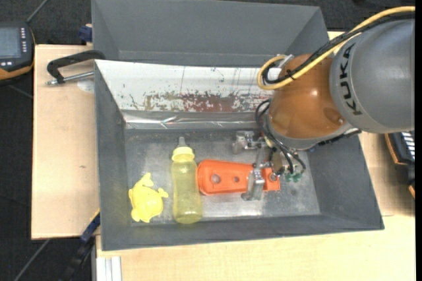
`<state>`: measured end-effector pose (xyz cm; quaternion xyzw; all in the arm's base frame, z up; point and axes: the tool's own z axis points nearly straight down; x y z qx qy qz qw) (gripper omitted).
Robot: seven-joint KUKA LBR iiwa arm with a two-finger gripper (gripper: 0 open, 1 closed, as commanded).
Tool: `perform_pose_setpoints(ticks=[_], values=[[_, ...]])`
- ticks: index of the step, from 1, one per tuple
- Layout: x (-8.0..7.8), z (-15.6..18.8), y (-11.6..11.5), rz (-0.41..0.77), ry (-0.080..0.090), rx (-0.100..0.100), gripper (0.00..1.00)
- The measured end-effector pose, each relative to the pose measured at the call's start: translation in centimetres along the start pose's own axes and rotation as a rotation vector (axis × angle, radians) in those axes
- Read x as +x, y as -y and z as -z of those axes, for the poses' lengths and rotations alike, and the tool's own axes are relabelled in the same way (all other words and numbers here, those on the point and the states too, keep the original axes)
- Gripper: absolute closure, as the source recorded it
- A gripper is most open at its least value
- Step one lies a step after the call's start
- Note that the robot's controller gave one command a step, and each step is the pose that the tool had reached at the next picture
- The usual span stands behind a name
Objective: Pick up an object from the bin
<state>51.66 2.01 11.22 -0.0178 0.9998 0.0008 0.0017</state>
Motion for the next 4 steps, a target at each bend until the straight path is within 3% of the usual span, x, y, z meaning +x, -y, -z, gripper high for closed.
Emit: perform_pose_setpoints(ticks=[1, 4], values=[[-2.65, -3.03, -1.08, -0.038, 0.005, -0.001, 1.0], [-2.63, -3.04, -1.07, -0.039, 0.004, -0.001, 1.0]])
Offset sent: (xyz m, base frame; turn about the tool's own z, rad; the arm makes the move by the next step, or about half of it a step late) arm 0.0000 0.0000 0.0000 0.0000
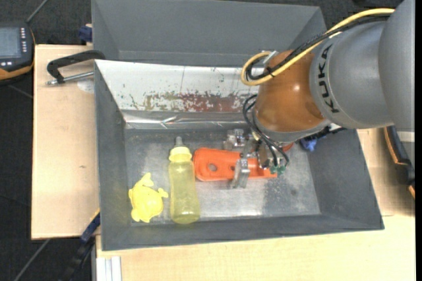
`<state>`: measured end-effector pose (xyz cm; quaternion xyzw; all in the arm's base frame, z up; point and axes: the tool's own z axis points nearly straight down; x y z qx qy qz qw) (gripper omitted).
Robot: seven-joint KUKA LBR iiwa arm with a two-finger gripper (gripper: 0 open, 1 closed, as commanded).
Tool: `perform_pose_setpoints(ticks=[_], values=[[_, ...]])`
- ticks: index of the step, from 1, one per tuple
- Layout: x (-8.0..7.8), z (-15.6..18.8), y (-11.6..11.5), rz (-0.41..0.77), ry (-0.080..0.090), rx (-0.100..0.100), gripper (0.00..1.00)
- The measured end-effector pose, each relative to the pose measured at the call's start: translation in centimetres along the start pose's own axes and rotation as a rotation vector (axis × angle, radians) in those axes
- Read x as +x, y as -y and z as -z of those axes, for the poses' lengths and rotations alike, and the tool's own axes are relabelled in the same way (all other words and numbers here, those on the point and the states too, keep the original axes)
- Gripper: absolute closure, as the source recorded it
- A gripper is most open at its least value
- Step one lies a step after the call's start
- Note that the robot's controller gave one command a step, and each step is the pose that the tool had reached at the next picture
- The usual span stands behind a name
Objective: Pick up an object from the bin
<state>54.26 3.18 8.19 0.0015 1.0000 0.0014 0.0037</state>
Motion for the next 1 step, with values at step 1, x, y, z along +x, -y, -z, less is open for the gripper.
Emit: perform_pose_setpoints(ticks=[1], values=[[0.0, 0.0, 0.0, 0.0, 0.0, 0.0, 1.0]])
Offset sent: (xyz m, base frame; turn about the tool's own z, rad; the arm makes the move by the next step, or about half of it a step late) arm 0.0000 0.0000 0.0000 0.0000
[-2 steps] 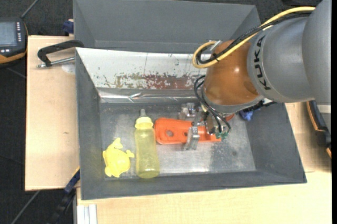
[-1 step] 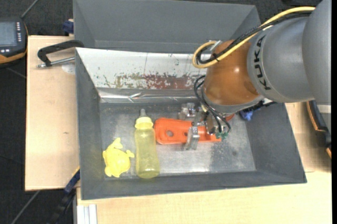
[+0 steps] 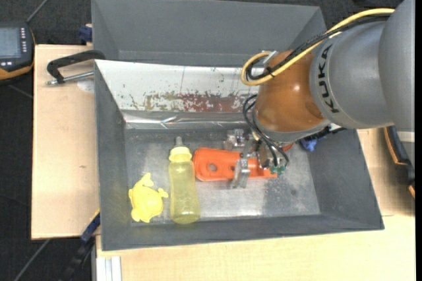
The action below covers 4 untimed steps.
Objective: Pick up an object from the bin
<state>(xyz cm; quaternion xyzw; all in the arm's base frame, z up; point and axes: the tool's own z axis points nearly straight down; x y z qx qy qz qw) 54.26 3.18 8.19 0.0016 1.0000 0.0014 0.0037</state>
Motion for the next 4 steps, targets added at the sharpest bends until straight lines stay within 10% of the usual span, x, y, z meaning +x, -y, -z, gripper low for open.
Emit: perform_pose_setpoints(ticks=[4], values=[[0.01, -0.01, 0.0, 0.0, 0.0, 0.0, 1.0]])
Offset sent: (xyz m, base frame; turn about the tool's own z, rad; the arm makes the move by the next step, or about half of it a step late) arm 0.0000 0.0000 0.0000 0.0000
